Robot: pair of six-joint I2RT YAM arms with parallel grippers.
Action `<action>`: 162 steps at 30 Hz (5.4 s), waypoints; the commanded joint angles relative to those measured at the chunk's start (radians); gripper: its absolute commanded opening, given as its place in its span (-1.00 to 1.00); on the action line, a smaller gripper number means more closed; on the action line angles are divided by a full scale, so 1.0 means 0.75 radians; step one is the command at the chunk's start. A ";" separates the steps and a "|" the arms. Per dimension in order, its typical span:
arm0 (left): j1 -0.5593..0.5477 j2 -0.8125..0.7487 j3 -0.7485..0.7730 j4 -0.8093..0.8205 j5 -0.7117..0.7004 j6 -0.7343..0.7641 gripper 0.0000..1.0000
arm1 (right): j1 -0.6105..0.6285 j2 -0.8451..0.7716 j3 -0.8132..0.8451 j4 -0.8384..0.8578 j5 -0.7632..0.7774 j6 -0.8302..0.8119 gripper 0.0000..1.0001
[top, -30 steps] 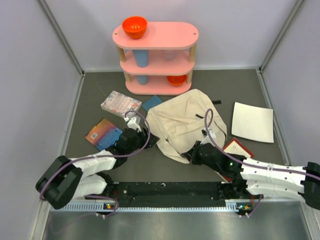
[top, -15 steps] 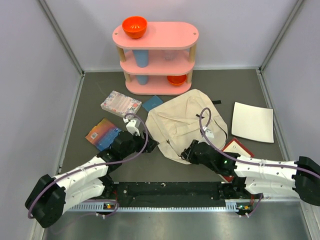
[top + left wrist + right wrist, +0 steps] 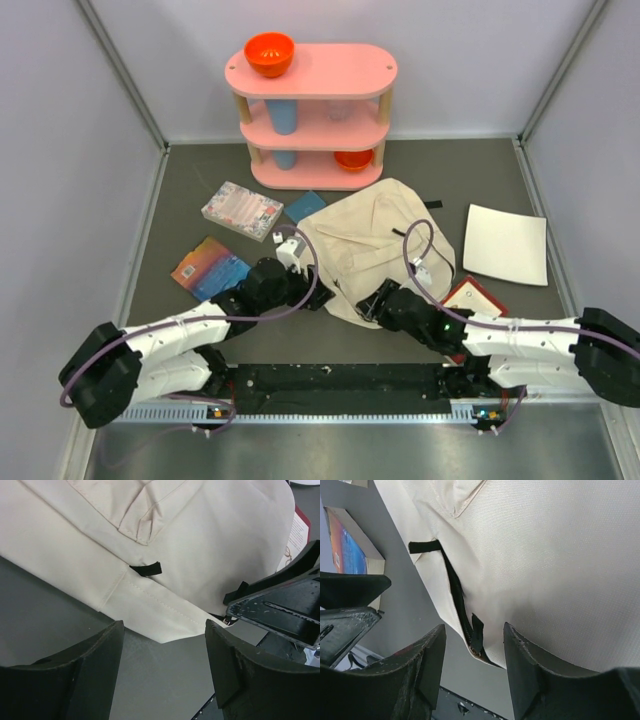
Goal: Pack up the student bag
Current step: Unzip the student bag at the center of the board.
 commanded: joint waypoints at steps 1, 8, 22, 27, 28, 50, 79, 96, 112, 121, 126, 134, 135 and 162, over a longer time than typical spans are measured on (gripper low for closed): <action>-0.038 0.035 0.074 0.063 0.010 0.009 0.41 | -0.009 0.057 -0.014 0.200 0.016 -0.004 -0.02; -0.075 0.109 0.088 0.061 -0.008 -0.008 0.40 | -0.017 0.120 0.029 0.226 0.028 -0.053 -0.55; -0.106 0.168 0.141 0.102 -0.035 0.105 0.50 | -0.024 0.077 -0.006 0.226 0.054 -0.113 -1.00; -0.106 0.246 0.248 -0.022 -0.043 0.217 0.51 | -0.026 0.014 -0.006 0.153 0.077 -0.141 -1.00; -0.106 0.283 0.288 -0.079 -0.035 0.219 0.51 | -0.024 0.004 -0.006 0.141 0.081 -0.143 -1.00; -0.106 0.581 0.442 -0.211 0.141 -0.196 0.46 | -0.009 0.022 -0.030 0.196 0.089 -0.194 -1.00; -0.104 0.620 0.401 -0.190 -0.086 -0.278 -1.00 | 0.013 -0.217 -0.085 0.151 0.050 -0.321 -1.00; -0.016 0.308 0.358 -0.409 -0.362 -0.181 -1.00 | -0.011 -0.510 -0.126 -0.095 0.224 -0.270 -1.00; 0.207 -0.093 0.186 -0.436 -0.132 0.039 -0.01 | -0.126 -0.438 -0.071 0.007 0.053 -0.393 -1.00; 0.174 -0.233 0.240 -0.264 0.243 0.244 0.54 | -0.126 -0.387 -0.089 0.075 0.005 -0.395 -1.00; -0.010 -0.014 0.362 -0.266 0.307 0.466 0.97 | -0.126 -0.387 -0.077 0.069 -0.001 -0.409 -1.00; -0.204 0.254 0.452 -0.160 0.205 0.573 0.98 | -0.126 -0.408 -0.069 0.036 0.003 -0.403 -1.00; -0.210 0.272 0.452 -0.149 0.192 0.592 0.98 | -0.126 -0.418 -0.069 0.028 0.003 -0.401 -1.00; -0.257 0.420 0.328 -0.022 0.129 0.502 -1.00 | -0.158 -0.583 -0.120 -0.154 0.146 -0.338 -1.00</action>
